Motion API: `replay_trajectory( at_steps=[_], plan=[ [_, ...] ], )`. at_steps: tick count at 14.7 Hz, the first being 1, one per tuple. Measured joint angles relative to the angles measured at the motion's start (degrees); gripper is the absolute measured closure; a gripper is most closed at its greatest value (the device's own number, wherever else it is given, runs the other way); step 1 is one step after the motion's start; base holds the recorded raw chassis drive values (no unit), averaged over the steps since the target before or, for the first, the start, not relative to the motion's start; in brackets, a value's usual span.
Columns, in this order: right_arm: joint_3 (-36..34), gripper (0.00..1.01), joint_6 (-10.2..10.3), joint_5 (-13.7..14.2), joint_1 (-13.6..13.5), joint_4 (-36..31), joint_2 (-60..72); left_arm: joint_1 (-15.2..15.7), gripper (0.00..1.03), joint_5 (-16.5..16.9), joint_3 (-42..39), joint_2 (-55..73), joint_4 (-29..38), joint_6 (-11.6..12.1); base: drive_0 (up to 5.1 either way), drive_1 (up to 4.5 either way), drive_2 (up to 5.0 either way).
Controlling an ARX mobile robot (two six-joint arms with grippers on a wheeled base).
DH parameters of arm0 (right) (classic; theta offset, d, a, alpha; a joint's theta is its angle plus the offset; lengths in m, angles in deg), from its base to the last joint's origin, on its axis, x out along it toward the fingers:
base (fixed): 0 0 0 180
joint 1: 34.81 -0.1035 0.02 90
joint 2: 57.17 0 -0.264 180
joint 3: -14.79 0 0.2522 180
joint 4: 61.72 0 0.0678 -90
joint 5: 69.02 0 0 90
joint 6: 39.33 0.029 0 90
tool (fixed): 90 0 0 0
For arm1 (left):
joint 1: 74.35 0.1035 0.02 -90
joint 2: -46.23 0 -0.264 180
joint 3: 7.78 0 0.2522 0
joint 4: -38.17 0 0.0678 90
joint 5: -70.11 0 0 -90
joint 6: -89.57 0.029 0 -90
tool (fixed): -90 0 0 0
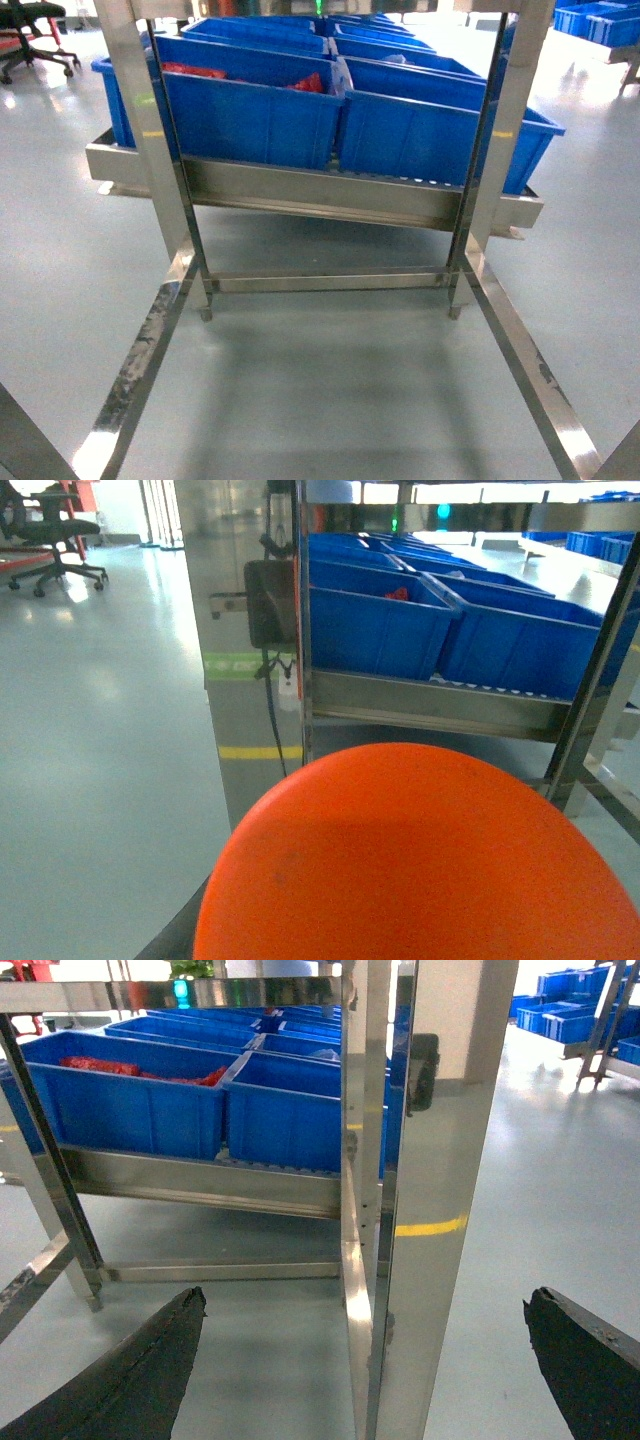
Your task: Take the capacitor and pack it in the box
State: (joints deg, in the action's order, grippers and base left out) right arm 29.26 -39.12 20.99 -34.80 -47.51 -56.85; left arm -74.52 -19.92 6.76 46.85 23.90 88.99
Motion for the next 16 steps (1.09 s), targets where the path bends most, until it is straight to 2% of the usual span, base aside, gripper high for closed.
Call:
replay_trajectory(
  at_steps=[16],
  plan=[
    [0.0,0.03,-0.1,0.0,0.0,-0.2,0.0,0.0,0.6,0.0,0.0,0.0,0.2,0.0,0.0,0.0,0.0]
  ],
)
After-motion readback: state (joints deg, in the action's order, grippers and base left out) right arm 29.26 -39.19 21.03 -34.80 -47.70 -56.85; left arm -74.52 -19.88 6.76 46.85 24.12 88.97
